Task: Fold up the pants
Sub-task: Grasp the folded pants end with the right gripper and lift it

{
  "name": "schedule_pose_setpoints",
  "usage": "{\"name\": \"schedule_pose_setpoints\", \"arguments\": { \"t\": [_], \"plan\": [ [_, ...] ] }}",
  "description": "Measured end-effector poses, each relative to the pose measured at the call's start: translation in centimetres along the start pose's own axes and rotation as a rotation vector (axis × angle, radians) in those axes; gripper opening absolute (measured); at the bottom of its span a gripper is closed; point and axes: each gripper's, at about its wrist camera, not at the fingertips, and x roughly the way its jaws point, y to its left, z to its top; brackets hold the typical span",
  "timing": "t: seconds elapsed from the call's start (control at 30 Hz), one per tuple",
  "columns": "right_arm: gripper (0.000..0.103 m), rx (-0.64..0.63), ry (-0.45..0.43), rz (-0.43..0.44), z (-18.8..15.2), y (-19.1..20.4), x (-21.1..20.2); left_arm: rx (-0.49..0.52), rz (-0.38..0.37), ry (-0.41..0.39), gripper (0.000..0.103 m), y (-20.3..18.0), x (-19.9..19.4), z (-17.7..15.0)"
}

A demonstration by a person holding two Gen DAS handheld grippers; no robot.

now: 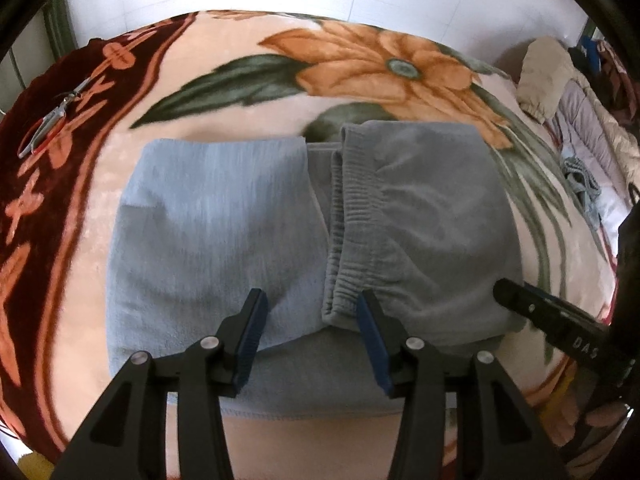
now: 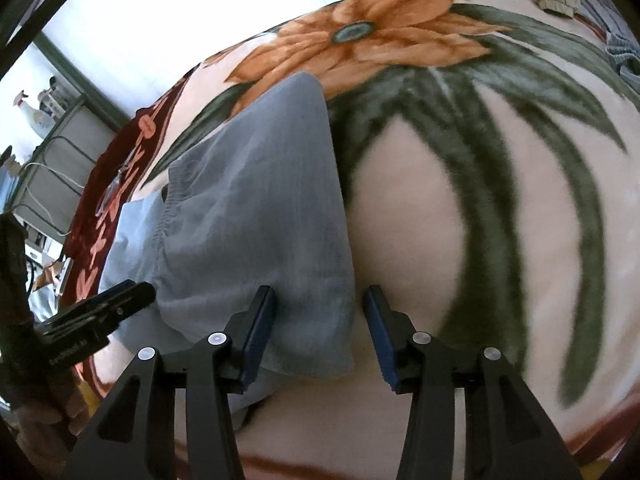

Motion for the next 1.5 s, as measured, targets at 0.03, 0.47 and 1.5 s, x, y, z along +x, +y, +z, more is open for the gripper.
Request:
{"name": "schedule_pose_setpoints", "arguments": {
  "t": [0.03,0.47,1.5],
  "plan": [
    [0.037,-0.006,-0.001,0.007,0.0,0.1,-0.1,0.007,0.007,-0.003,0.050,-0.1,0.0,0.0],
    [0.010,-0.109,-0.161,0.119,1.8,5.3,-6.1,0.008,-0.013,0.004,0.050,-0.2,-0.8,-0.6],
    [0.012,-0.703,0.192,0.118,-3.1,29.7,5.8,-0.262,0.036,-0.058,0.050,19.2,-6.9,-3.5]
  ]
}}
